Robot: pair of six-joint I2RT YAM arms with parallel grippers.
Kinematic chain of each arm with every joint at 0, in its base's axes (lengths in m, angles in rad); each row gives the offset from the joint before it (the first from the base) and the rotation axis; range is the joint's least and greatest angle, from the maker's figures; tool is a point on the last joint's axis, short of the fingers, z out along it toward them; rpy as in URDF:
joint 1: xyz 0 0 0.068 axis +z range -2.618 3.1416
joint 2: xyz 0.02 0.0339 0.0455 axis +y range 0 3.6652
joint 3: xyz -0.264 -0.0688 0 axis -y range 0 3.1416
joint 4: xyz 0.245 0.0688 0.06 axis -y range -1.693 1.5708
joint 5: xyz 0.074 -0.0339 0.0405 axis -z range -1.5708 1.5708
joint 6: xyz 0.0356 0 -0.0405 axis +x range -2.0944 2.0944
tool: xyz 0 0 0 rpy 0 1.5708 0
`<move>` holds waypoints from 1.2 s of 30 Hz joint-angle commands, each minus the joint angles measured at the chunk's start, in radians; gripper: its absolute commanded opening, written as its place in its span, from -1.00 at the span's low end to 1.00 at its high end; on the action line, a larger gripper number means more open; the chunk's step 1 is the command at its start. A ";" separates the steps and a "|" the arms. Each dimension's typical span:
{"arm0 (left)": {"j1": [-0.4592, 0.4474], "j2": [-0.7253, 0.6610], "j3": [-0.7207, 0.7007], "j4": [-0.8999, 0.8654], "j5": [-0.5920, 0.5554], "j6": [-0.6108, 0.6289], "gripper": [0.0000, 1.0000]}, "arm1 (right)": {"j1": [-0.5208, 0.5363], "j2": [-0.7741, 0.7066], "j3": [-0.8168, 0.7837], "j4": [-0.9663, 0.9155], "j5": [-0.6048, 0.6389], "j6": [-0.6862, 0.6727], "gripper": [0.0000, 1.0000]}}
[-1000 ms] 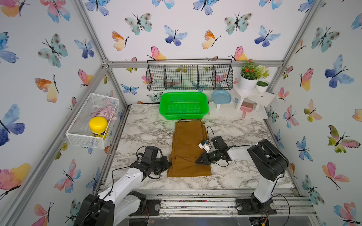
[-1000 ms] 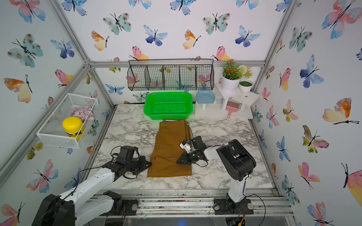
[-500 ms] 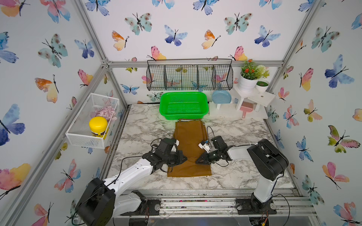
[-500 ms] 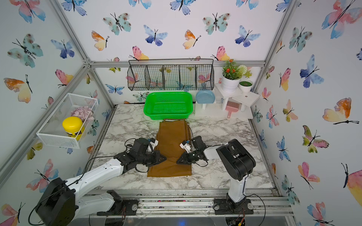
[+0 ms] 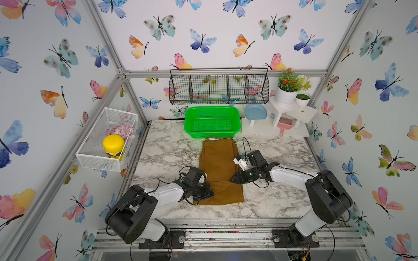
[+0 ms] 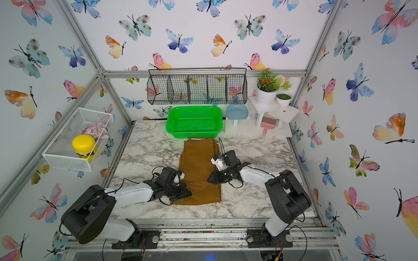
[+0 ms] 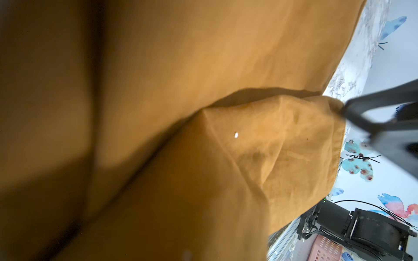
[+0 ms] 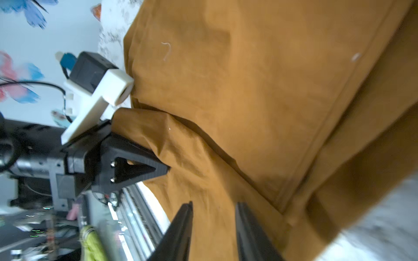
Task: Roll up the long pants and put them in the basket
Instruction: Roll the long pant at the center of the board.
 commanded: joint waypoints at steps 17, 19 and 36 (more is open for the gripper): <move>0.031 0.025 -0.040 0.009 -0.027 0.014 -1.00 | 0.650 0.010 0.176 -0.381 0.921 -0.254 0.25; 0.031 0.032 -0.037 0.009 -0.022 0.015 -1.00 | 0.680 0.039 0.173 -0.384 0.941 -0.271 0.25; 0.038 0.051 -0.043 0.015 -0.015 0.019 -1.00 | 0.766 0.243 0.175 -0.365 1.001 -0.220 0.29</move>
